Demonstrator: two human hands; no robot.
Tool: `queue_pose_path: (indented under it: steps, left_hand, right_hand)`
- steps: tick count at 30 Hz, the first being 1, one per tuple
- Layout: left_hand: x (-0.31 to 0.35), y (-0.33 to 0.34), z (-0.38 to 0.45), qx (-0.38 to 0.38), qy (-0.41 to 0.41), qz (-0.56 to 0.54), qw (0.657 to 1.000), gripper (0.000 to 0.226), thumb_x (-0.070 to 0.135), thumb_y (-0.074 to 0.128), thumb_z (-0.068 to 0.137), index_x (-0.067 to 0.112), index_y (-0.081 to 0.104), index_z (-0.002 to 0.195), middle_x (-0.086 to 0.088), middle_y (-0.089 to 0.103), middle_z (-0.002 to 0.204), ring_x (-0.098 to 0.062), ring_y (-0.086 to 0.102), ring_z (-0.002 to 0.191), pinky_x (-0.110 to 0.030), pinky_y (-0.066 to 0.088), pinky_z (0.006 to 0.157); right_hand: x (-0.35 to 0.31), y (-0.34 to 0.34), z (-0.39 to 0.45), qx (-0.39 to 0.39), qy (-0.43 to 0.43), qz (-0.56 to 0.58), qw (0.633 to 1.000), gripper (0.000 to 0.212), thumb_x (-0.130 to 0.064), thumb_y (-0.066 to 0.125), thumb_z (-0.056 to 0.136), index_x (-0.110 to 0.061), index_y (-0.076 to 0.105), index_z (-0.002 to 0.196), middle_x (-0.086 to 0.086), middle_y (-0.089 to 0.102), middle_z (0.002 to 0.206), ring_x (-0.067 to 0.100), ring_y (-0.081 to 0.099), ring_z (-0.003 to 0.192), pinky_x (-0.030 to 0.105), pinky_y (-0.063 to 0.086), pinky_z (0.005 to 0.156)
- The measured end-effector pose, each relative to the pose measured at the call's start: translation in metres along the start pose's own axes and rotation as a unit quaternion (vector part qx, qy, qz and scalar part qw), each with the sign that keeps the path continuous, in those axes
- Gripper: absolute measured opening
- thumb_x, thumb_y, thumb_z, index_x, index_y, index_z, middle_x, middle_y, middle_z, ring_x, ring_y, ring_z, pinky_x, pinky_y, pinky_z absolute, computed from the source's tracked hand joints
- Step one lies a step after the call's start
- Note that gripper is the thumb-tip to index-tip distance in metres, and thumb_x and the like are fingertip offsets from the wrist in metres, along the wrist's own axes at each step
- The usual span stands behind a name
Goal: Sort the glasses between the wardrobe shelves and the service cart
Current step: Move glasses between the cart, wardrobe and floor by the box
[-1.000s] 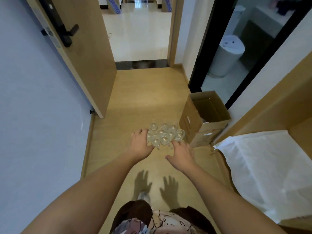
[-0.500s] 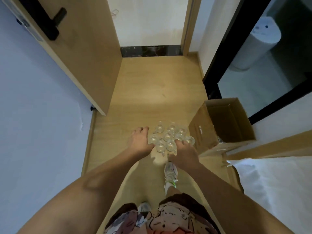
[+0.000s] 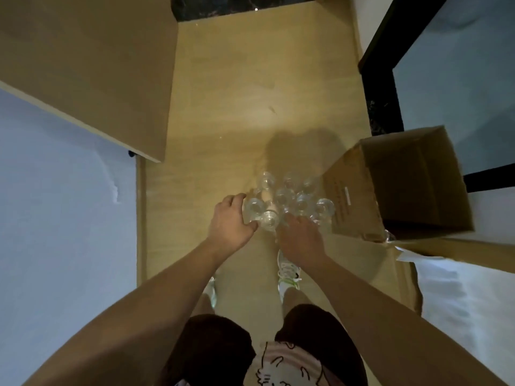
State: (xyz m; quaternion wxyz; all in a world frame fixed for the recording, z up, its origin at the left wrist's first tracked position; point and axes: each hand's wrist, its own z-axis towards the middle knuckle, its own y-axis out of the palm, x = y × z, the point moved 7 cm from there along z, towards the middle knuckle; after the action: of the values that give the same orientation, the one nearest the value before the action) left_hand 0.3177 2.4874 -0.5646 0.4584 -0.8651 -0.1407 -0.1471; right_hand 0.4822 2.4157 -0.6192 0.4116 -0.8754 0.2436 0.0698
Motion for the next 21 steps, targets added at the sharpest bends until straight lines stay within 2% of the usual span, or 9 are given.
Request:
queue_pose_path:
  steps: [3, 6, 10, 14, 18, 21]
  left_hand:
    - [-0.016, 0.024, 0.037, -0.015, 0.008, 0.013, 1.000, 0.076, 0.036, 0.075, 0.083, 0.014, 0.042, 0.148, -0.013, 0.047, 0.146, -0.034, 0.042, 0.133, -0.036, 0.034, 0.110]
    - [-0.038, 0.053, 0.070, -0.025, 0.030, 0.031, 0.999, 0.076, 0.039, 0.075, 0.084, 0.012, 0.043, 0.148, -0.014, 0.048, 0.146, -0.035, 0.043, 0.133, -0.039, 0.034, 0.111]
    - [-0.077, 0.102, 0.113, -0.037, 0.057, 0.017, 0.998, 0.079, 0.036, 0.078, 0.082, 0.014, 0.042, 0.149, -0.011, 0.046, 0.148, -0.030, 0.040, 0.136, -0.034, 0.030, 0.111]
    - [-0.127, 0.158, 0.160, -0.056, 0.072, 0.025, 0.995, 0.081, 0.036, 0.079, 0.081, 0.013, 0.041, 0.149, -0.011, 0.046, 0.147, -0.031, 0.043, 0.133, -0.038, 0.035, 0.109]
    - [-0.179, 0.212, 0.193, -0.052, 0.061, 0.030, 0.996, 0.084, 0.039, 0.078, 0.081, 0.016, 0.038, 0.151, -0.010, 0.040, 0.151, -0.030, 0.037, 0.136, -0.038, 0.033, 0.110]
    - [-0.207, 0.249, 0.212, -0.061, 0.074, 0.034, 0.995, 0.087, 0.039, 0.079, 0.080, 0.017, 0.035, 0.152, -0.011, 0.036, 0.154, -0.030, 0.033, 0.139, -0.038, 0.031, 0.112]
  right_hand:
    - [0.008, 0.030, 0.029, 0.002, 0.025, 0.035, 0.999, 0.063, -0.035, 0.059, 0.091, -0.022, 0.037, 0.148, 0.011, 0.052, 0.137, 0.035, 0.051, 0.123, 0.044, 0.044, 0.100]
    - [0.010, 0.067, 0.058, -0.002, 0.043, 0.038, 0.998, 0.061, -0.030, 0.059, 0.089, -0.019, 0.039, 0.145, 0.013, 0.055, 0.129, 0.036, 0.053, 0.120, 0.044, 0.046, 0.099]
    - [0.011, 0.123, 0.106, 0.009, 0.072, 0.042, 0.996, 0.069, -0.036, 0.066, 0.088, -0.020, 0.035, 0.147, 0.011, 0.051, 0.135, 0.034, 0.051, 0.124, 0.044, 0.045, 0.103]
    - [0.018, 0.192, 0.158, 0.021, 0.087, 0.036, 0.995, 0.079, -0.045, 0.067, 0.091, -0.018, 0.026, 0.152, 0.012, 0.047, 0.142, 0.031, 0.046, 0.129, 0.043, 0.041, 0.108]
    - [0.035, 0.255, 0.204, 0.023, 0.118, 0.058, 0.991, 0.082, -0.043, 0.066, 0.092, -0.019, 0.021, 0.156, 0.013, 0.039, 0.151, 0.031, 0.041, 0.136, 0.044, 0.037, 0.112]
    - [0.049, 0.291, 0.227, 0.038, 0.146, 0.068, 0.986, 0.081, -0.040, 0.067, 0.090, -0.020, 0.022, 0.155, 0.013, 0.041, 0.147, 0.033, 0.042, 0.132, 0.044, 0.040, 0.108]
